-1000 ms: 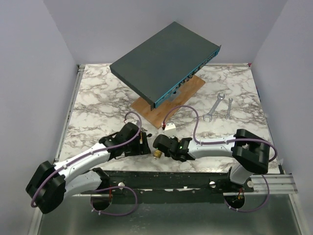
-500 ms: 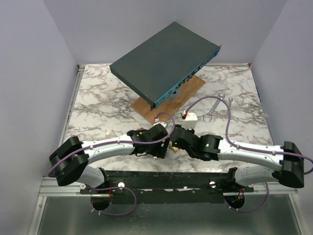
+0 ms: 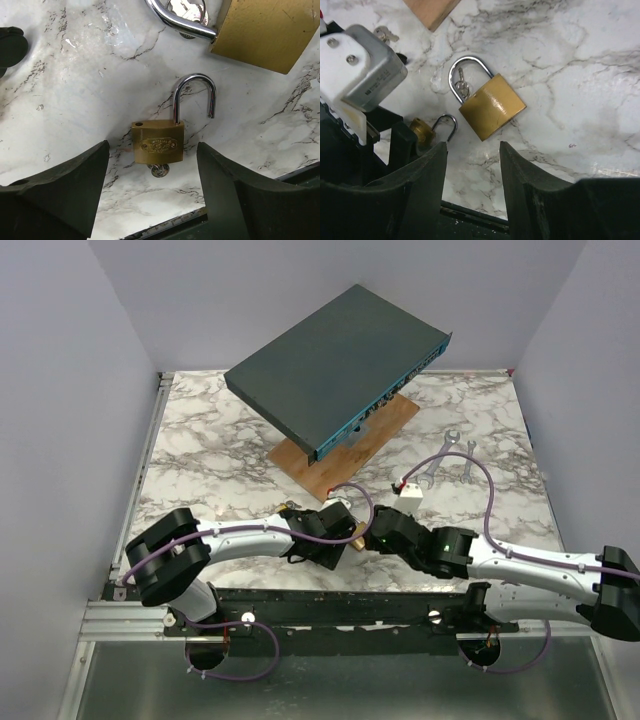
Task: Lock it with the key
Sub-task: Pick up the lock from the center of the board.
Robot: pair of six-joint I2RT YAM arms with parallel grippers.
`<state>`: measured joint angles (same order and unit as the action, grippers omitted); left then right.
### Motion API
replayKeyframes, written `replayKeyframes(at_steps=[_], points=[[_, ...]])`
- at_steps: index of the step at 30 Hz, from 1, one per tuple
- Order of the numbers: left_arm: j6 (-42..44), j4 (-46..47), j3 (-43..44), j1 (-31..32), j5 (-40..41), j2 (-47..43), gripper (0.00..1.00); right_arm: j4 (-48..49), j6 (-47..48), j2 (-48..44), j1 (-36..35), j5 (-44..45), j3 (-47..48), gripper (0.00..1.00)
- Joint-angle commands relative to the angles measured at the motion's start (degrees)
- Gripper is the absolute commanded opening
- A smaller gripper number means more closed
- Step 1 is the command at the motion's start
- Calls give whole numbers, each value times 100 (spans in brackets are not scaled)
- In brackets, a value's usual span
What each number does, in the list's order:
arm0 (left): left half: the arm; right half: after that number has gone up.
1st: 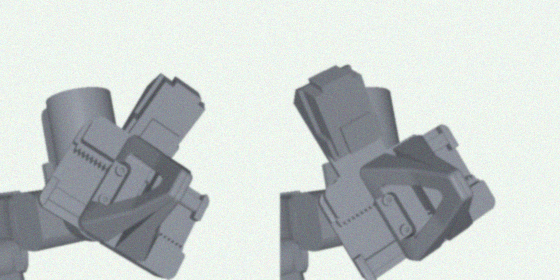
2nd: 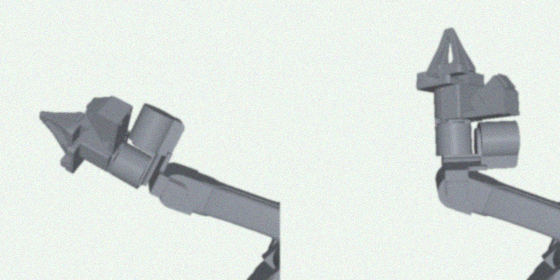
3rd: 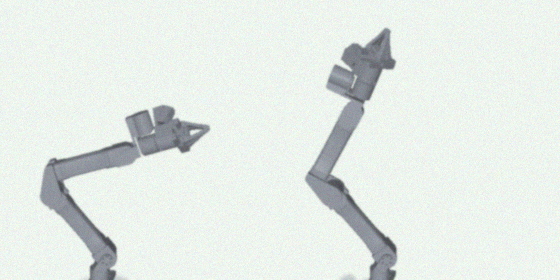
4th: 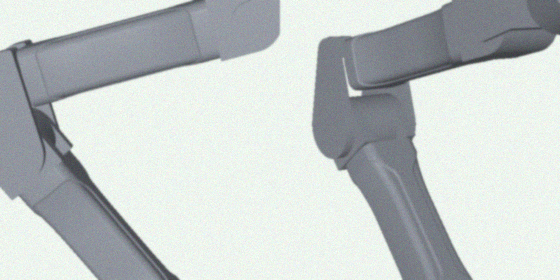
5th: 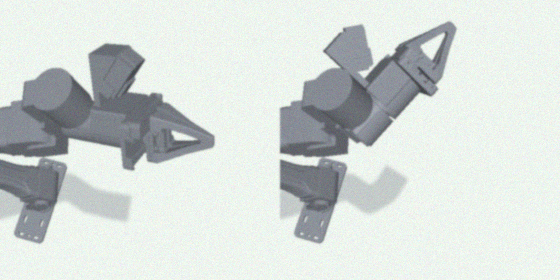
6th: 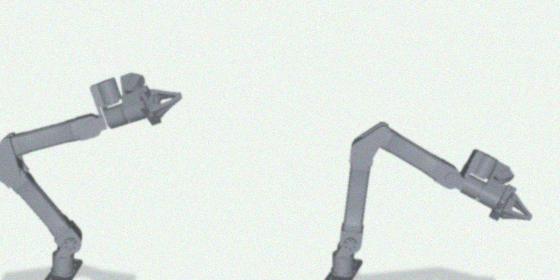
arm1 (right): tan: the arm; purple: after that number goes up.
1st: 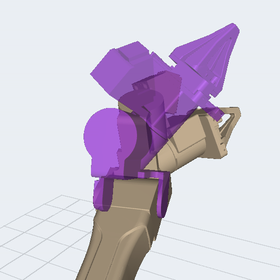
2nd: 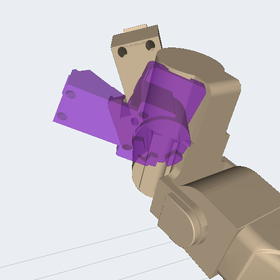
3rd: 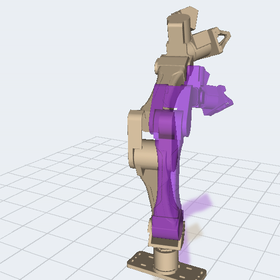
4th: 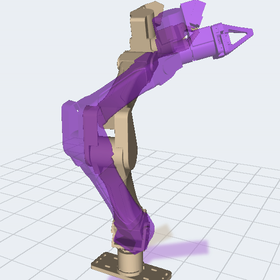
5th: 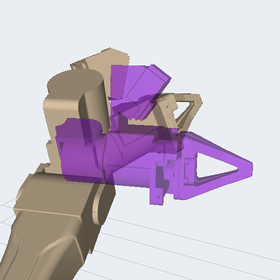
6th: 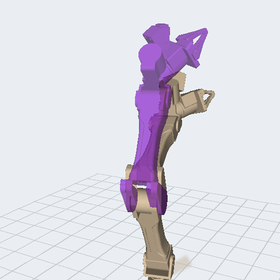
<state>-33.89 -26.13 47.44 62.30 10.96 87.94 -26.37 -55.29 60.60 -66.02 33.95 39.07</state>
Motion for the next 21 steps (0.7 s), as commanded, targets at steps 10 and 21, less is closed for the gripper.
replayKeyframes(at_steps=[10, 21], points=[[357, 601, -239, 26, -215, 80, 47, 2003, -187, 163, 737, -2032, -948, 49], [461, 609, -350, 23, -403, -601, 16, 2976, -299, 795, 994, -2816, -1094, 48]])
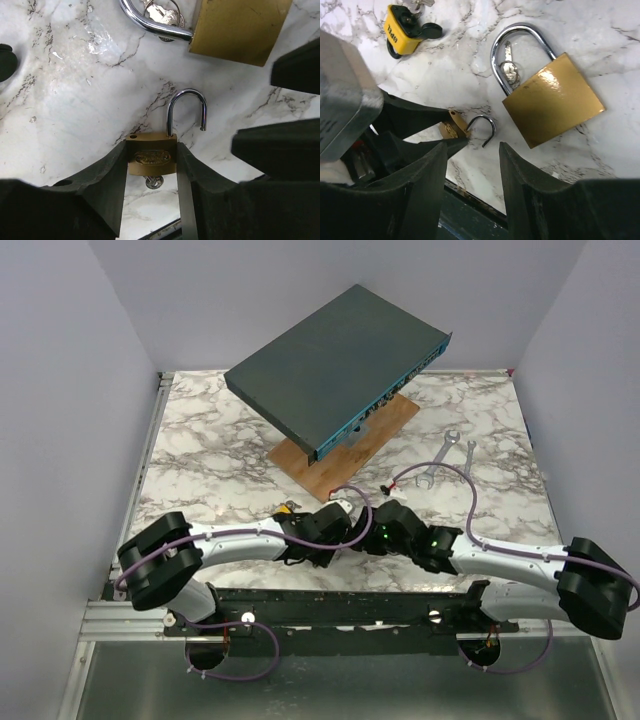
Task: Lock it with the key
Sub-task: Pick up the lock from the center of the board.
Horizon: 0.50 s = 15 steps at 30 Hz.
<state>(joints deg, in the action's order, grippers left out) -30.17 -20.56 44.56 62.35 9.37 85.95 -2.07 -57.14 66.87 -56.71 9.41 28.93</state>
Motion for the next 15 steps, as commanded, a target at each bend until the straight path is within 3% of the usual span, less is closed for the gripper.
replayKeyframes(at_steps=[1, 7, 15], points=[[99, 52, -61, 14, -288, -477, 15, 593, -114, 198, 72, -362, -99, 48], [187, 137, -79, -95, -709, -925, 15, 1001, 196, 279, 90, -408, -304, 47], [240, 79, -53, -283, -1035, -1259, 15, 1150, 456, -262, 89, -557, -452, 42]])
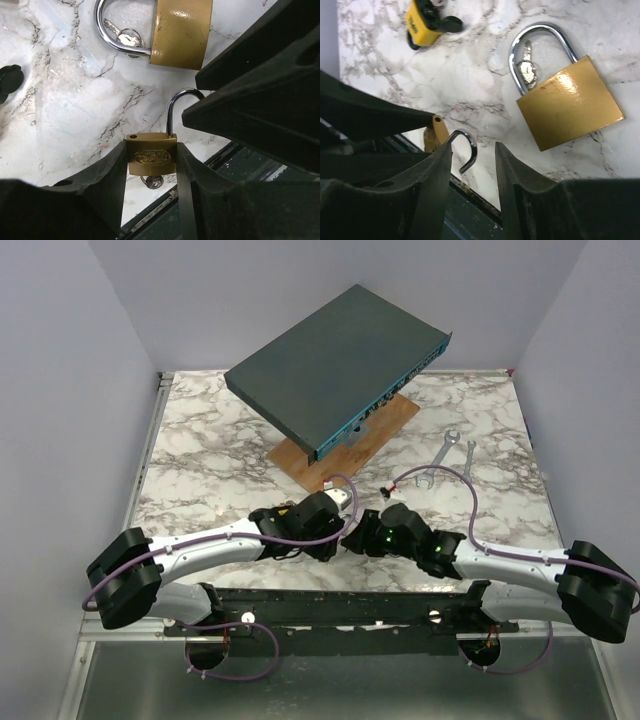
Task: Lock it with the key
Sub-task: Pick up the lock from the center of the board.
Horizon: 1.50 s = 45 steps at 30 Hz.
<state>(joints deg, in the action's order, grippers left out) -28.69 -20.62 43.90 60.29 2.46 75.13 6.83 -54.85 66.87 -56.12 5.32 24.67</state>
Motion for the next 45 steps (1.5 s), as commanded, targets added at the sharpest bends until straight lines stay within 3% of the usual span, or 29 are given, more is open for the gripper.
replayKeyframes(at_steps=[1, 9, 19, 25, 29, 31, 34, 40, 45], points=[[91, 84, 21, -88, -392, -190, 15, 258, 242, -300, 31, -198, -15, 40], [61, 72, 100, -145, -548, -329, 14, 262, 299, -285, 30, -401, 127, 29], [78, -29, 215, -219, -733, -548, 14, 149, 444, -367, 31, -488, 289, 25], [74, -51, 242, -259, -791, -665, 14, -121, 537, -577, 29, -488, 466, 2], [104, -61, 311, -290, -883, -816, 15, -319, 621, -739, 31, -650, 634, 1], [146, -81, 362, -294, -896, -936, 22, -453, 675, -842, 31, -681, 830, 1], [179, -45, 416, -290, -810, -1220, 44, -769, 773, -989, 31, -629, 1226, 1], [227, 218, 401, -276, -84, -2012, 70, -1600, 666, -1018, 31, -166, 2258, 1], [477, 763, 310, -157, 684, -2534, 77, -2148, 377, -871, 29, 293, 3177, 1]])
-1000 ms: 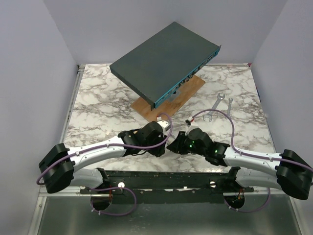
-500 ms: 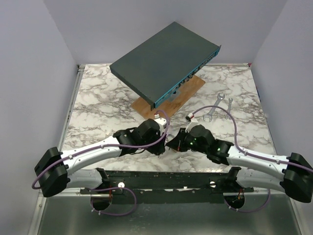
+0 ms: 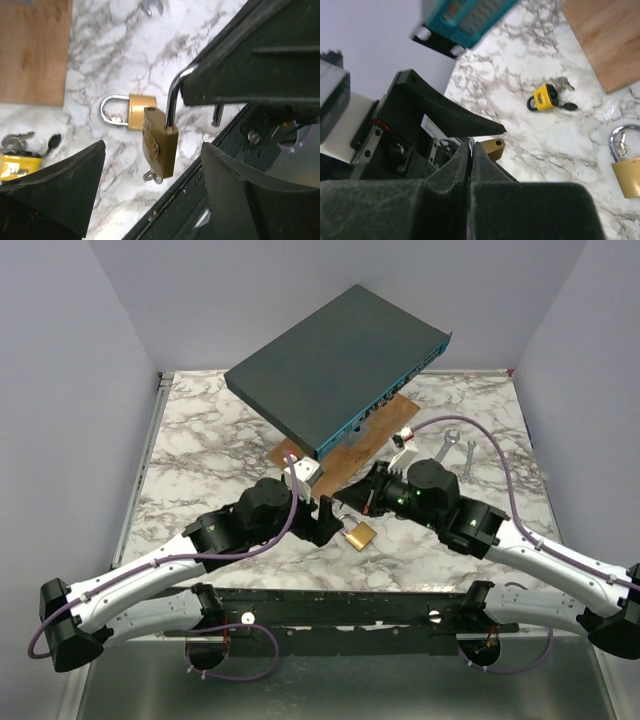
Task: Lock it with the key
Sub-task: Lock the lock.
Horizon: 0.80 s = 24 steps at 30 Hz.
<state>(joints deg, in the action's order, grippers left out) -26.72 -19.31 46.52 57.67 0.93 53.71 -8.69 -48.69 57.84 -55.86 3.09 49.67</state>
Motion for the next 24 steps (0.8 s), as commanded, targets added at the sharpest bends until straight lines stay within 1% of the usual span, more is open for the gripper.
replayKeyframes(at_steps=[1, 5, 9, 13, 15, 17, 21, 24], points=[[334, 788, 5, 136, 970, -509, 76, -681, -283, 68, 4, 623, 872, 1], [682, 1525, -112, 225, 1286, -810, 73, -858, -341, 188, 2, 818, 1434, 1], [1079, 2125, -169, 262, 1268, -897, 67, -952, -335, 291, 0, 849, 1860, 1], [1258, 2558, -198, 270, 1236, -911, 64, -986, -327, 329, 6, 816, 2075, 1], [1304, 2607, -88, 266, 1208, -823, 62, -997, -333, 323, 4, 811, 2123, 1], [1303, 2639, -21, 271, 1161, -738, 56, -1003, -339, 293, 4, 836, 2157, 1], [1244, 2810, -113, 271, 1117, -783, 51, -1056, -332, 195, 4, 886, 2207, 1], [1218, 2807, -105, 271, 1045, -800, 50, -1064, -300, 157, 4, 816, 2238, 1]])
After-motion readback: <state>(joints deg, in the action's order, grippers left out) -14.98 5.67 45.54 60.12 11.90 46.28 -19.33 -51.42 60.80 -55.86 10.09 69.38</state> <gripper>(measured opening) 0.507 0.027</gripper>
